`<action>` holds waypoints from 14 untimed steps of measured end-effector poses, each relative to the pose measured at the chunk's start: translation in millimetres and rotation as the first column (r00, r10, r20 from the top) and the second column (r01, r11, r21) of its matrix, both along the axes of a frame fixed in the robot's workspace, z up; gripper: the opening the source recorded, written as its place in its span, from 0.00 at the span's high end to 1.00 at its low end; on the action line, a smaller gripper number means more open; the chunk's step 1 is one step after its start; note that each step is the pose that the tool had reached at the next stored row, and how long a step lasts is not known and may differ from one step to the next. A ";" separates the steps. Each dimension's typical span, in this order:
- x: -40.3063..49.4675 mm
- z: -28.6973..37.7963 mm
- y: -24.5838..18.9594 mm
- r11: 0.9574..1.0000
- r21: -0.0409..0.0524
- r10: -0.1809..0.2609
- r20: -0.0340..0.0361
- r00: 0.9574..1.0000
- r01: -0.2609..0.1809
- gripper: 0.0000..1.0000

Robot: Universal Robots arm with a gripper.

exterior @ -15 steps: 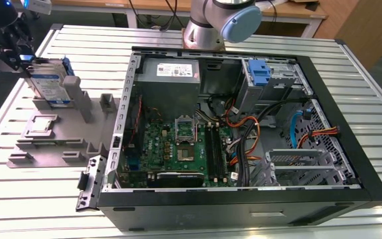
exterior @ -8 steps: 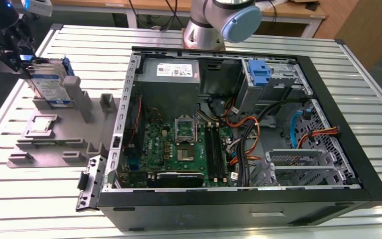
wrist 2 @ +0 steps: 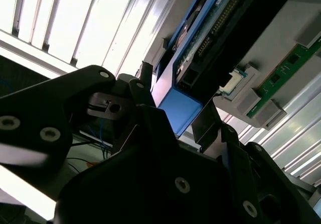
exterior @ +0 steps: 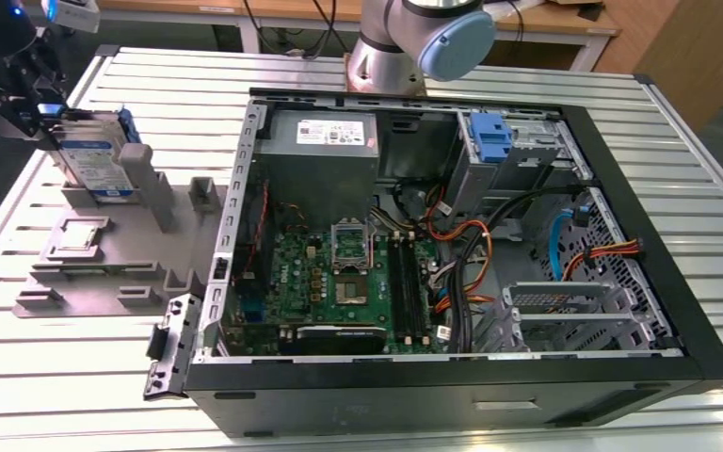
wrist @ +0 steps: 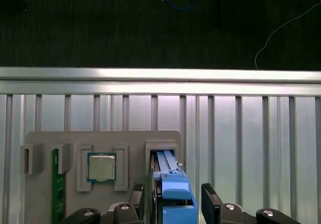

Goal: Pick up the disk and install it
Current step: 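Pick up the disk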

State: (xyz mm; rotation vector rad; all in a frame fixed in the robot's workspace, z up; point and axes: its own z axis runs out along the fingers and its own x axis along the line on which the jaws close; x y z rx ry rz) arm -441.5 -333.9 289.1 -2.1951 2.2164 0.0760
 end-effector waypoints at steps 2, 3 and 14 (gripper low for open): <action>0.0 -0.1 0.0 1.000 0.000 0.000 0.000 1.000 0.000 0.44; 0.1 -0.2 0.1 1.000 0.000 0.000 -0.001 1.000 0.000 0.44; 1.5 -1.5 0.0 1.000 0.000 -0.023 -0.008 1.000 0.023 0.44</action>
